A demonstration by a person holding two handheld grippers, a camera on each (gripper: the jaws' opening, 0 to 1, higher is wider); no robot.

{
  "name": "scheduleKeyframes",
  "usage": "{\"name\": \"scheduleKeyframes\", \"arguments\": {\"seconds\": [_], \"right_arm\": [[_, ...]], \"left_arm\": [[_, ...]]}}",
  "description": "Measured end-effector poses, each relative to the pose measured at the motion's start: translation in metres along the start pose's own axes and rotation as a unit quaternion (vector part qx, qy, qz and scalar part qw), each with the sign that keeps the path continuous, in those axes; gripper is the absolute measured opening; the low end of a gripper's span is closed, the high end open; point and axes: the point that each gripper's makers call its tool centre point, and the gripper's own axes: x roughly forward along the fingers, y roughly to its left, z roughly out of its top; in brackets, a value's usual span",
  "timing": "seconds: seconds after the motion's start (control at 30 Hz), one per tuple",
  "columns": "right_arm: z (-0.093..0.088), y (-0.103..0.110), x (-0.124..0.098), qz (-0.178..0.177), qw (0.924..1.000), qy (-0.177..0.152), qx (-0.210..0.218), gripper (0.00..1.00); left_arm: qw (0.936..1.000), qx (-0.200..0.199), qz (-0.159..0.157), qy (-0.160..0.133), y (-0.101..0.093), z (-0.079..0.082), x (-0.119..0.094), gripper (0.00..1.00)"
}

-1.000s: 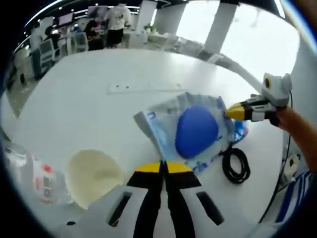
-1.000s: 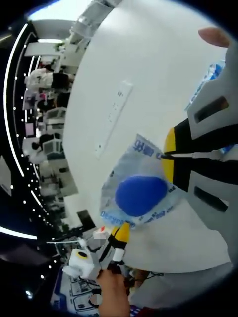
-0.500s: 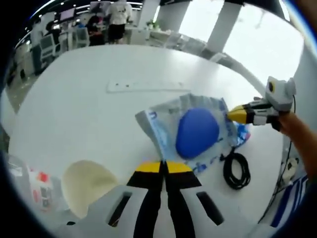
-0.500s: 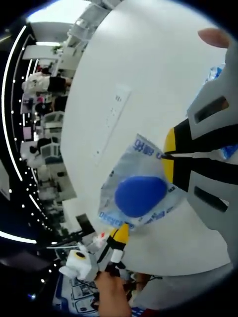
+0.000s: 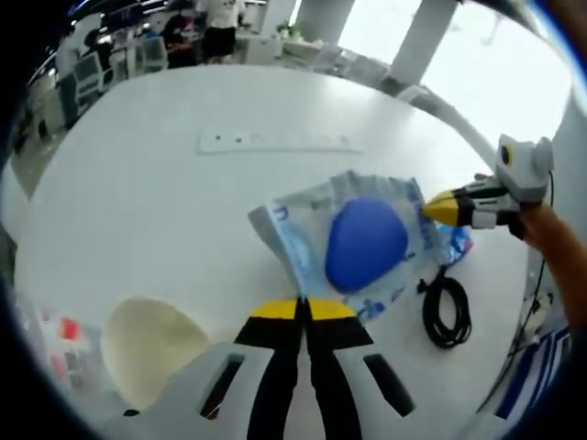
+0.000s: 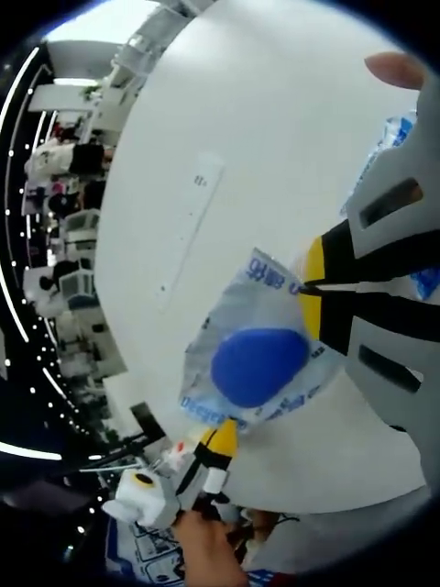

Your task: Arrange the tabletop items into an orderly group along one side of the table until the central work area is clear of visible clutter.

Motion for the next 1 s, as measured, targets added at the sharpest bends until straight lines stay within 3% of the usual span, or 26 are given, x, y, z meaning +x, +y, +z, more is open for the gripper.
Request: {"name": "scheduleKeyframes", "arguments": {"seconds": [0.67,1.0], "right_arm": [[-0.021,-0.001,0.012,0.003,0.9990,0.043,0.015,0.02],[-0.026,-0.001,0.016,-0.002,0.9983,0.059,0.001,0.02]], "left_arm": [[0.9995,0.010,0.010,0.028,0.002,-0.007,0.010,0.00],[0.9987,0.031,0.022,0.034,0.003,-0.011,0.014,0.01]]}}
